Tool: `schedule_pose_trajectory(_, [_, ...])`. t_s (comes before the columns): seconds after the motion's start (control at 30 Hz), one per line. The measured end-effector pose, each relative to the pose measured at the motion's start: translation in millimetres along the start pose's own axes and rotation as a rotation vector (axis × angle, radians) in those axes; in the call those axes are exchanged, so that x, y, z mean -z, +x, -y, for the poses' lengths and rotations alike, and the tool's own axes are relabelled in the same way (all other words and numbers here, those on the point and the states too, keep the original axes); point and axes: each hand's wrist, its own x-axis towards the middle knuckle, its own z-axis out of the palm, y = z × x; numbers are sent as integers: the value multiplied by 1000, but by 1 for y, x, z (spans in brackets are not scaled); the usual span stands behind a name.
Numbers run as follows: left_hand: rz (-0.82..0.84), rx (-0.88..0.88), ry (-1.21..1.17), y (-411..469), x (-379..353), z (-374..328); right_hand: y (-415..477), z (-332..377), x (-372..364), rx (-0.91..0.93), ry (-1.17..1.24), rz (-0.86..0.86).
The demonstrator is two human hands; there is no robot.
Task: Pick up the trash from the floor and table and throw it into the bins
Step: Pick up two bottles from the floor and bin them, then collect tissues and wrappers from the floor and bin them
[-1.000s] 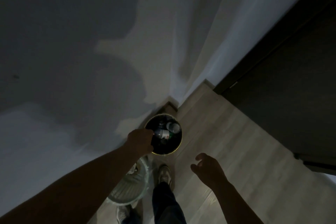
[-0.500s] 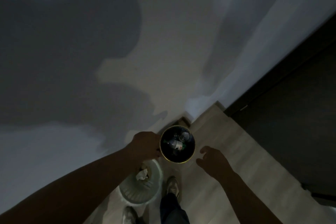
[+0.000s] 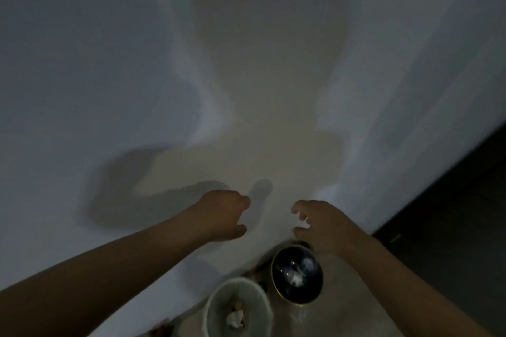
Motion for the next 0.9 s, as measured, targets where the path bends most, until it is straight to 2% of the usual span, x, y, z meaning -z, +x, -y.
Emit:
schedule_pose_trajectory(0.27, [-323, 245, -32, -81, 75, 5, -2, 88, 89, 431, -211, -151])
schedule_pose_trajectory(0.47, [-519, 436, -105, -125, 79, -25, -13, 105, 112, 672, -262, -149])
schedule_pose_trajectory(0.67, [-567, 705, -130, -176, 46, -48, -12, 124, 93, 860, -309, -44])
schedule_pose_trajectory(0.9, [-512, 1020, -82, -269, 13, -72, -37, 199, 52, 1107, -329, 36])
